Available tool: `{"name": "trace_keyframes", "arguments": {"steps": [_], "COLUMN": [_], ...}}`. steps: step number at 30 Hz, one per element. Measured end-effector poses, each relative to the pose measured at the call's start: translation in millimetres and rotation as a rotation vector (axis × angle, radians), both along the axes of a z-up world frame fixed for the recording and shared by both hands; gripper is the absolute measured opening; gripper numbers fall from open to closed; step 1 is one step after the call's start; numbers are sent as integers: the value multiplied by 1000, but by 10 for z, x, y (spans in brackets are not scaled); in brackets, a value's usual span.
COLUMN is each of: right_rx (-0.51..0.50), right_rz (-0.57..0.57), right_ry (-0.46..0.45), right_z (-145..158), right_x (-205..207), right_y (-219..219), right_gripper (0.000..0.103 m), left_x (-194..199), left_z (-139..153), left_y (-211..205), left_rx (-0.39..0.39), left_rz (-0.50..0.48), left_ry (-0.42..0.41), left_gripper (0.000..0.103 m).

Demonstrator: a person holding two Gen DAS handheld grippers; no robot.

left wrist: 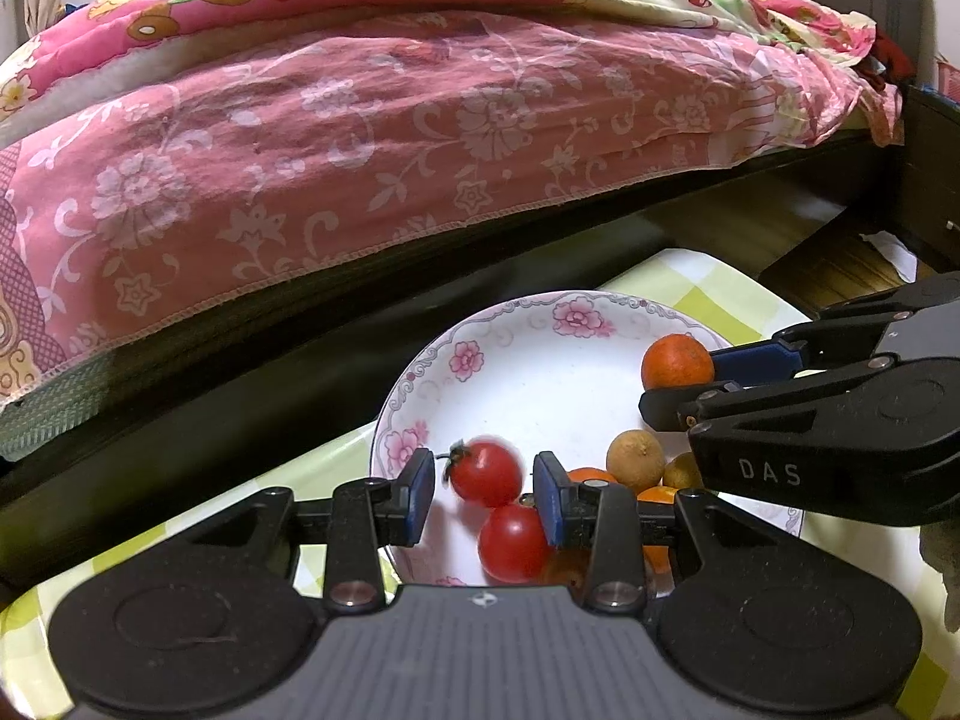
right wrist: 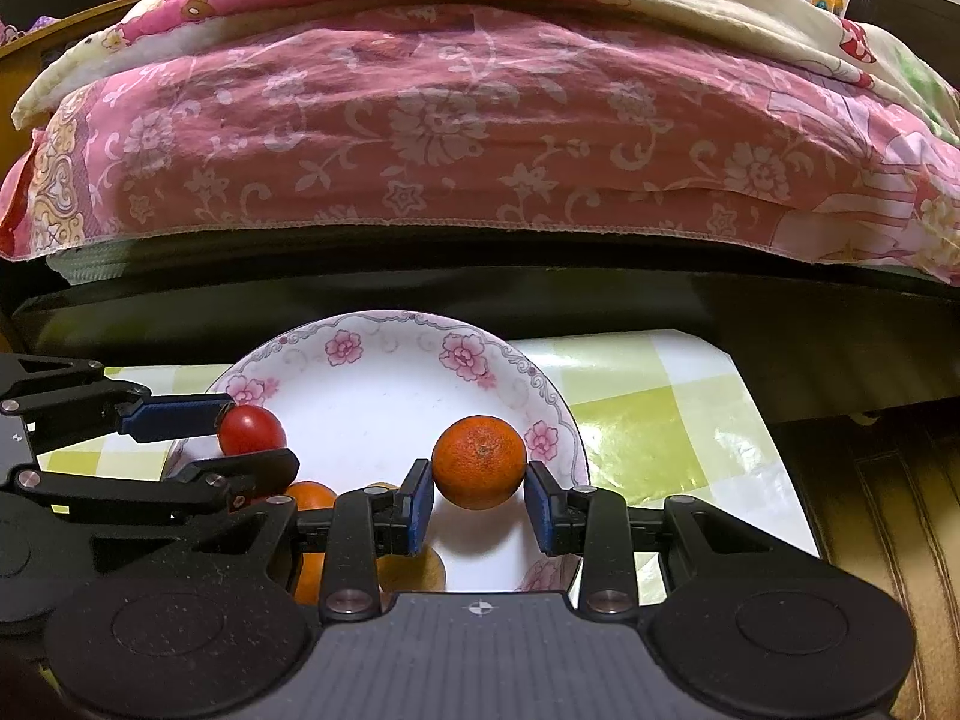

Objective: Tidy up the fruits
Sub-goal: 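Open the left tool to drop the tomato while the right tool releases the mandarin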

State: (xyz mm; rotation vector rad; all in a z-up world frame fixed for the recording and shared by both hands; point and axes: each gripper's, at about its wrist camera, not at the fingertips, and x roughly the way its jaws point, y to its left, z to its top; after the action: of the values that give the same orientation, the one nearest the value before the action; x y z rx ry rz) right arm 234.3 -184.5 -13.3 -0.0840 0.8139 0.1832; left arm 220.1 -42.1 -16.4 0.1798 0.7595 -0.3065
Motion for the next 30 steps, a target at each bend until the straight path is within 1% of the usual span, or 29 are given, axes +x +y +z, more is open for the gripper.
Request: {"name": "trace_keyframes", "arguments": {"steps": [10,20,28,30], "right_rx": [14,48,54,56], "right_rz": [-17,-29,-63,-75], "right_ry": [-2,-35,-60,-61], "right_z": [17,217,365,379], "right_x": [-16,-99,-319,-400], "right_y": [-63,-108,-198,-224], "right_gripper": [29,29,29,30], "left_x": [-9,-63,-213,-277], "left_z": [32,168,282,303], "left_y": [16,81,83,78], "left_rx": [-10,-15,-24,-27], "left_rz": [23,50,54,57], "left_ry": [-11,-32,-44,-42], "left_gripper": [44,44,45,48]}}
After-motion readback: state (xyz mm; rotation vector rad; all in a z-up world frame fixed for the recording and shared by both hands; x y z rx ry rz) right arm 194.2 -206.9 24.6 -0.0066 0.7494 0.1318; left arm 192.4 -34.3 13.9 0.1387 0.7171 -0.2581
